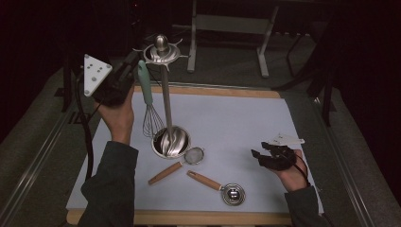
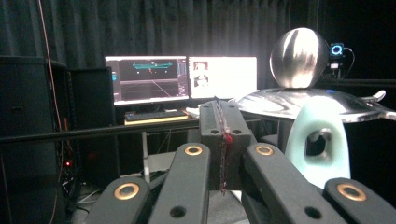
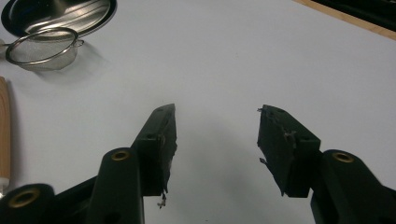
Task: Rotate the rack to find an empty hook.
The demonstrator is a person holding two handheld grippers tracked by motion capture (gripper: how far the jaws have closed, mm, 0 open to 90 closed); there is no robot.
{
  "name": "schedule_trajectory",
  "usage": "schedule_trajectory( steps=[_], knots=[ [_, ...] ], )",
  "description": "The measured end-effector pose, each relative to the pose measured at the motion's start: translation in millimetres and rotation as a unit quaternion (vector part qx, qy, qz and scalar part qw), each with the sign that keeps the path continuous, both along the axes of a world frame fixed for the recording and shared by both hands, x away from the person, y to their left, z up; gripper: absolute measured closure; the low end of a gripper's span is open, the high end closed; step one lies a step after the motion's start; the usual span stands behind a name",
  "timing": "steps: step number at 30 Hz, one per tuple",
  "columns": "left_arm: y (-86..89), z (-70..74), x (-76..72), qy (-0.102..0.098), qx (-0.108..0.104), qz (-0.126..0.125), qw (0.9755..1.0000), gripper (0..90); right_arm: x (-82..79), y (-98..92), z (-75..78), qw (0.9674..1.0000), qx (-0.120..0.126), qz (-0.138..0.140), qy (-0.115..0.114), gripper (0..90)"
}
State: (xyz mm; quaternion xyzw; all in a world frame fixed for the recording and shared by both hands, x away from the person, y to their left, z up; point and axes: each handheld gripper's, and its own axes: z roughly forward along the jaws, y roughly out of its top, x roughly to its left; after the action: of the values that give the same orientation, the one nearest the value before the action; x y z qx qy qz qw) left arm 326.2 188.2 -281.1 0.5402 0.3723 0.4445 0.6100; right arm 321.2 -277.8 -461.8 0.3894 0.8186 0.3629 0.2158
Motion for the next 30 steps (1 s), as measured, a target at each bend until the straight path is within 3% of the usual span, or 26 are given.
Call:
schedule_trajectory(
  steps=[8,18,20,26,27,28,30],
  knots=[
    [14.6,-16.2,-12.8,0.017,0.005,0.008,0.9998,90.0,0.3,0.0,-1.5,1.0,-0.002,0.0,0.004,46.9],
    [33.5,-54.3,-28.2,0.059,0.013,0.018,0.998,89.7,-0.1,-0.4,-2.4,1.0,-0.003,0.0,0.006,46.9],
    [38.4,-69.3,-34.0,0.071,0.012,0.019,0.9972,89.3,0.0,-0.4,-2.9,1.0,-0.003,0.002,0.007,46.8],
    [48.7,-115.9,-48.9,0.102,-0.02,0.023,0.9943,87.1,-0.4,0.4,-2.9,1.0,-0.003,0.004,0.008,46.8],
    [48.7,-115.9,-48.9,0.102,-0.02,0.023,0.9943,87.1,-0.4,0.4,-2.9,1.0,-0.003,0.004,0.008,46.8],
    [50.2,-132.8,-52.2,0.117,-0.028,0.023,0.9925,87.1,-0.3,0.4,-3.4,0.9999,-0.003,0.004,0.009,46.8],
    [52.5,-148.8,-56.0,0.131,-0.038,0.024,0.9904,87.3,-0.1,-0.2,-4.9,0.9999,-0.005,0.002,0.012,46.8]
  ],
)
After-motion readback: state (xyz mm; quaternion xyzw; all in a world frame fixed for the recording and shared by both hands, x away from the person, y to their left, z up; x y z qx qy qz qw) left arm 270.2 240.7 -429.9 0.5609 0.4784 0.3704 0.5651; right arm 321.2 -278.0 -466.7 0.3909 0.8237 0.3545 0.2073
